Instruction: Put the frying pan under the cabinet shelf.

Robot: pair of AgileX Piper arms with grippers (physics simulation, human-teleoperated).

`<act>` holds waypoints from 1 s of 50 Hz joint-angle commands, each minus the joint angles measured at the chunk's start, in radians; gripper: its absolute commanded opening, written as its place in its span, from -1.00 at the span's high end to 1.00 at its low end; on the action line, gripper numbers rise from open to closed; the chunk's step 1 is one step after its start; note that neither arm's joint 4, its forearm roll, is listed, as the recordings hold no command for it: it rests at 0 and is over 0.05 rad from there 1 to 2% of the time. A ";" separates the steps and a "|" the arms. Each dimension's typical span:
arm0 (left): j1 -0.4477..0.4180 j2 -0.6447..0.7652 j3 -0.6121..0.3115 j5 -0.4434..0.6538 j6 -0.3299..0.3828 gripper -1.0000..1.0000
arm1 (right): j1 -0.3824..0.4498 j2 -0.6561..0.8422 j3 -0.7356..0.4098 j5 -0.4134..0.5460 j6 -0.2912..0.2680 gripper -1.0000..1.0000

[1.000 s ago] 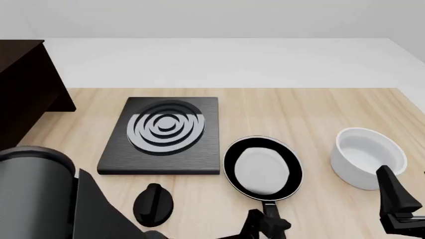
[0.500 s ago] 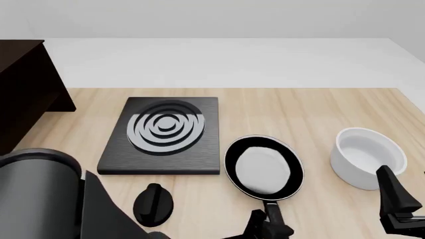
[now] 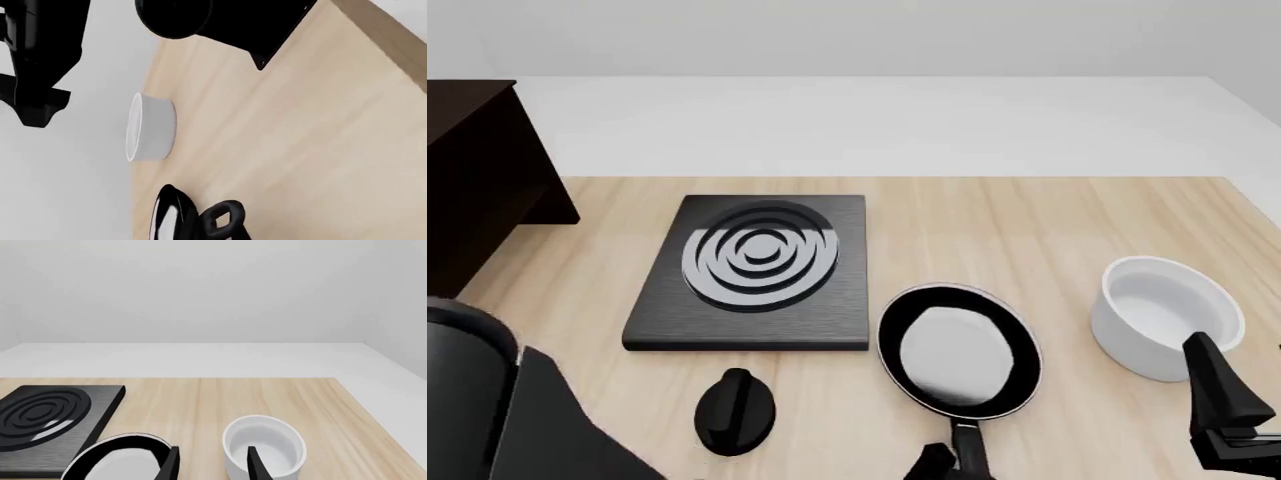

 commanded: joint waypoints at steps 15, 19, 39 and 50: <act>-0.083 -0.212 0.159 0.025 0.186 1.00 | 0.000 0.000 0.000 0.000 0.000 -1.00; -0.084 -0.283 0.150 0.078 0.215 1.00 | 0.000 0.000 0.000 0.000 0.000 -1.00; -0.081 -0.429 0.172 0.065 0.384 1.00 | 0.000 0.000 0.000 0.000 0.000 -1.00; -0.087 -0.545 0.190 0.097 0.472 1.00 | 0.000 0.000 0.000 0.000 0.000 -1.00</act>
